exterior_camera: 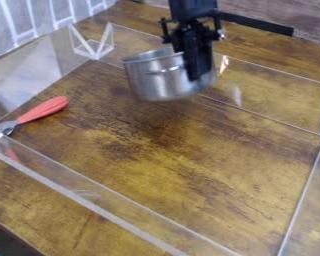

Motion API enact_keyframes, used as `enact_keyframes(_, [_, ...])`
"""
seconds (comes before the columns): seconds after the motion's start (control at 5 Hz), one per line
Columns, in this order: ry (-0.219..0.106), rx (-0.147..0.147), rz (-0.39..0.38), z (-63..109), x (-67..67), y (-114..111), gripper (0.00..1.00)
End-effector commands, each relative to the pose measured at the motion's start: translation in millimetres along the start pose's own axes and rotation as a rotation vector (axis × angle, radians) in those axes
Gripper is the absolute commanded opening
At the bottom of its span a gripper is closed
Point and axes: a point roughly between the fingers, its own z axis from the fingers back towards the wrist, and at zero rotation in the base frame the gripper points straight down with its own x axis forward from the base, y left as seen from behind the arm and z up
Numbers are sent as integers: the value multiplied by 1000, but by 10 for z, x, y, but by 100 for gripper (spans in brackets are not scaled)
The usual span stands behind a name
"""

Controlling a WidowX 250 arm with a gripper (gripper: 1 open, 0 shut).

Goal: Remove the green object from the silver pot and put it on the table

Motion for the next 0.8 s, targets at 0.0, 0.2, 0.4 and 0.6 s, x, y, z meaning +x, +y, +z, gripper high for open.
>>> enact_keyframes(0.0, [-46, 58, -19, 125, 90, 12, 0])
enact_keyframes(0.2, [-62, 75, 87, 104, 183, 102, 0])
enact_keyframes(0.4, [-67, 87, 175, 66, 270, 159, 0])
enact_keyframes(0.6, [-56, 111, 206, 166, 391, 166, 0])
